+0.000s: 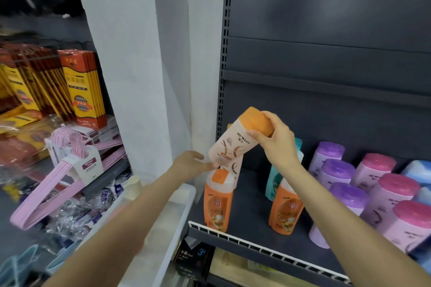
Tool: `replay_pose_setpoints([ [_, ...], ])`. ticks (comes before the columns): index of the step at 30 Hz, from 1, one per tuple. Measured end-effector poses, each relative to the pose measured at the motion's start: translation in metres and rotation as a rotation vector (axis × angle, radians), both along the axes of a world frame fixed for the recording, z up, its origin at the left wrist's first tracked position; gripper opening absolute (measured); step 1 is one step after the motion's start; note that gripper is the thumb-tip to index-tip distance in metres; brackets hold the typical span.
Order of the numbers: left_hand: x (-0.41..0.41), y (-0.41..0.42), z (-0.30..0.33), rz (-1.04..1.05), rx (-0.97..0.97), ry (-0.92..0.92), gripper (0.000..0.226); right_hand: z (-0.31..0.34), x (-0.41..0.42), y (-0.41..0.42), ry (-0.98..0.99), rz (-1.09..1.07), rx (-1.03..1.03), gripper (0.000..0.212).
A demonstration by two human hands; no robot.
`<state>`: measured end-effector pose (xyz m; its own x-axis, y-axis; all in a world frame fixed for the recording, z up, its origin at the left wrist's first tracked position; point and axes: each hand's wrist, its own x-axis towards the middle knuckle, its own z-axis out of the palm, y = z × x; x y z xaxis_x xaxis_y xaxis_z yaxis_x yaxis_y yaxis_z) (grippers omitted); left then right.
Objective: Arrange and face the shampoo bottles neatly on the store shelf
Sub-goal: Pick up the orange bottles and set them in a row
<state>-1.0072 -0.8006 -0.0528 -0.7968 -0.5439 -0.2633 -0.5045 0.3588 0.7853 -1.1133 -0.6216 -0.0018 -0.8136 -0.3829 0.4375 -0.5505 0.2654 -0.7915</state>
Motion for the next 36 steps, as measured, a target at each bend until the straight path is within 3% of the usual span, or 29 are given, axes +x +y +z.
replay_pose_setpoints([
  [3,0.004,0.005,-0.008,-0.099,0.039,-0.027,0.047,-0.012,-0.004,-0.009,-0.006,-0.002,0.097,0.057],
  [8,0.010,0.005,-0.022,-0.055,0.192,-0.040,0.031,-0.030,-0.009,-0.027,-0.068,0.019,0.284,0.062],
  [18,0.011,0.005,-0.028,-0.001,0.343,-0.035,0.034,-0.059,-0.023,-0.041,-0.145,0.111,0.407,0.060],
  [36,0.015,0.007,-0.025,0.005,0.376,-0.040,0.030,-0.090,-0.022,-0.044,-0.238,0.187,0.421,0.057],
])
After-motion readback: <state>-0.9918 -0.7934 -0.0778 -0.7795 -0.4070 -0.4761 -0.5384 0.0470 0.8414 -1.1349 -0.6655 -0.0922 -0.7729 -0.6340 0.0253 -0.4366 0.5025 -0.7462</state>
